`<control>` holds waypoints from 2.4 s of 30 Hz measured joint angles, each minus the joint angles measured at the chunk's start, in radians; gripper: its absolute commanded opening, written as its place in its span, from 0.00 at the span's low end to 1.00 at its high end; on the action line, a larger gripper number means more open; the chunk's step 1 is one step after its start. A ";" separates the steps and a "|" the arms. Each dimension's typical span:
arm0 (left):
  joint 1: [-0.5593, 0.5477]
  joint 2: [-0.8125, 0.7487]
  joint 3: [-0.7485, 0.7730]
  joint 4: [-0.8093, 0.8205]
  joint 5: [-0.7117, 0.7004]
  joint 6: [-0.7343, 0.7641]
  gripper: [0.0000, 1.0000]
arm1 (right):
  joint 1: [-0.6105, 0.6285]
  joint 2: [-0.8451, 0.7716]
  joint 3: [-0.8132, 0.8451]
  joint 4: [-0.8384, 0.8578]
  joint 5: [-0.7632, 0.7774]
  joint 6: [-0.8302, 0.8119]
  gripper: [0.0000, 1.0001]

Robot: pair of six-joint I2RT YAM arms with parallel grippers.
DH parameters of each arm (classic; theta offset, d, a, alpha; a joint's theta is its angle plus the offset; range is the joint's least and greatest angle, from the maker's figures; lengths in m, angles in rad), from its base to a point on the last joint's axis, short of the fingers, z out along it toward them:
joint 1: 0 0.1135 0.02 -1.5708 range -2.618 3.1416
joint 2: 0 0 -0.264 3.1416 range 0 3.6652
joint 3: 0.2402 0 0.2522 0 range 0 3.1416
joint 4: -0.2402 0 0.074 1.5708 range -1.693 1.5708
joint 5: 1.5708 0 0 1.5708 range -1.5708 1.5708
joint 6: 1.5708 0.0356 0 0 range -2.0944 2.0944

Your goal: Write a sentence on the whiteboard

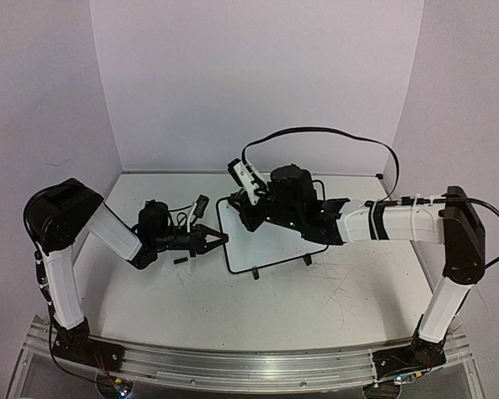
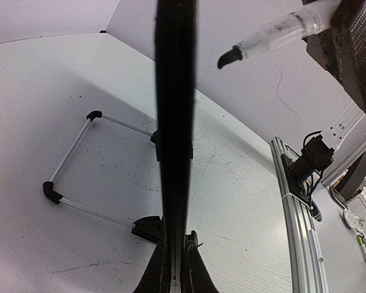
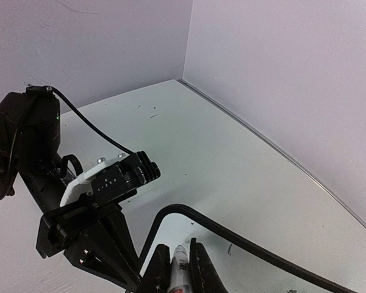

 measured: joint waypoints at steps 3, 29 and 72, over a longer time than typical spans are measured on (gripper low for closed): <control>-0.008 -0.006 0.000 -0.007 -0.013 0.006 0.00 | 0.002 0.000 0.004 0.001 0.000 0.000 0.00; -0.019 -0.020 0.002 -0.041 -0.048 0.020 0.00 | 0.004 0.039 0.018 0.008 0.005 0.000 0.00; -0.038 -0.035 0.026 -0.097 -0.074 0.046 0.00 | 0.010 -0.031 -0.084 0.104 0.069 0.008 0.00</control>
